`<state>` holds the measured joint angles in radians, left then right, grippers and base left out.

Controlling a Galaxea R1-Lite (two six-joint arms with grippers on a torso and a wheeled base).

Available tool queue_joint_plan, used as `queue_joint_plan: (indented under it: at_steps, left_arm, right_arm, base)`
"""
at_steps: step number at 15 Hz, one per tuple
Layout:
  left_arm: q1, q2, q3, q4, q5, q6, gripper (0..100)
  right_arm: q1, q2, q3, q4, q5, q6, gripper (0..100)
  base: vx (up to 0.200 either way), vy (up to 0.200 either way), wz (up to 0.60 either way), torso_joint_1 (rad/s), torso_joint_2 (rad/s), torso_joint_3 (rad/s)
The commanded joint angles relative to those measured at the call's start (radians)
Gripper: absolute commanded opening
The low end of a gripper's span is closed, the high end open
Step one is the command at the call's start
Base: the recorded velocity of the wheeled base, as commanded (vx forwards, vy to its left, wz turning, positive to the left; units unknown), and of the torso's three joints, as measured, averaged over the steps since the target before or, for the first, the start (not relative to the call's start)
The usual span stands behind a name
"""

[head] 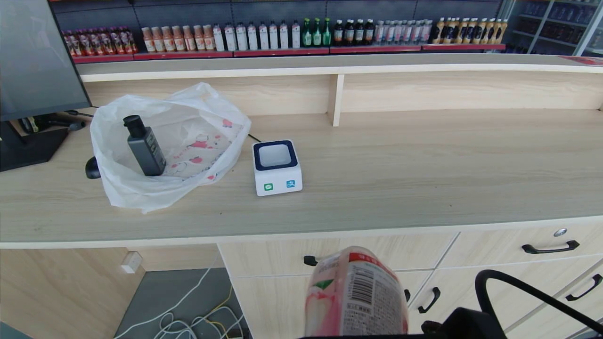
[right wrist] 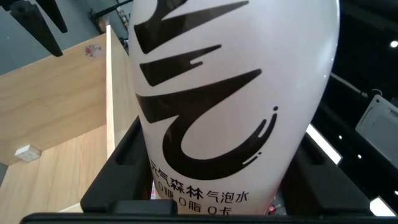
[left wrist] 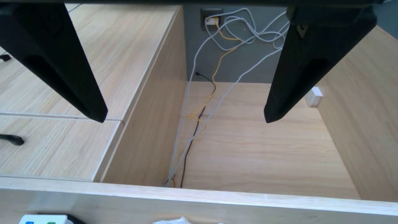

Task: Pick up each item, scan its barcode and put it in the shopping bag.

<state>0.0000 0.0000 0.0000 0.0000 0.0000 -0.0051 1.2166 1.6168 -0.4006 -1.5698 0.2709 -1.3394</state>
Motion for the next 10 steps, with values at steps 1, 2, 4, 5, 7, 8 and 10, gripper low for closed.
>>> queue_joint_plan:
  at_steps: [1, 2, 4, 5, 7, 8, 10]
  left_arm:
    - [-0.002, 0.0, 0.0, 0.0, 0.0, 0.001, 100]
    - [0.0, 0.0, 0.0, 0.0, 0.0, 0.001, 100]
    - [0.0, 0.0, 0.0, 0.0, 0.0, 0.001, 100]
    - [0.0, 0.0, 0.0, 0.0, 0.0, -0.001, 100]
    - [0.0, 0.0, 0.0, 0.0, 0.0, -0.001, 100]
    - [-0.002, 0.0, 0.0, 0.0, 0.0, -0.001, 100]
    - [-0.002, 0.0, 0.0, 0.0, 0.0, 0.001, 100]
  right_arm:
    - [-0.003, 0.003, 0.002, -0.001, 0.001, 0.0, 0]
    - [-0.002, 0.003, 0.002, -0.001, 0.001, 0.0, 0]
    - [-0.002, 0.003, 0.002, -0.001, 0.001, 0.0, 0]
    - [-0.002, 0.003, 0.002, -0.001, 0.001, 0.0, 0]
    - [-0.002, 0.003, 0.0, -0.001, 0.001, 0.002, 0]
    - [-0.002, 0.003, 0.0, -0.001, -0.001, 0.005, 0]
    - [-0.002, 0.002, 0.0, -0.001, -0.007, 0.008, 0]
  base:
    - [0.0, 0.0, 0.0, 0.0, 0.0, 0.0]
    - [0.0, 0.0, 0.0, 0.0, 0.0, 0.0]
    - [0.0, 0.0, 0.0, 0.0, 0.0, 0.0]
    - [0.0, 0.0, 0.0, 0.0, 0.0, 0.0]
    - [0.0, 0.0, 0.0, 0.0, 0.0, 0.0]
    - [0.0, 0.0, 0.0, 0.0, 0.0, 0.0]
    - [0.0, 0.0, 0.0, 0.0, 0.0, 0.0]
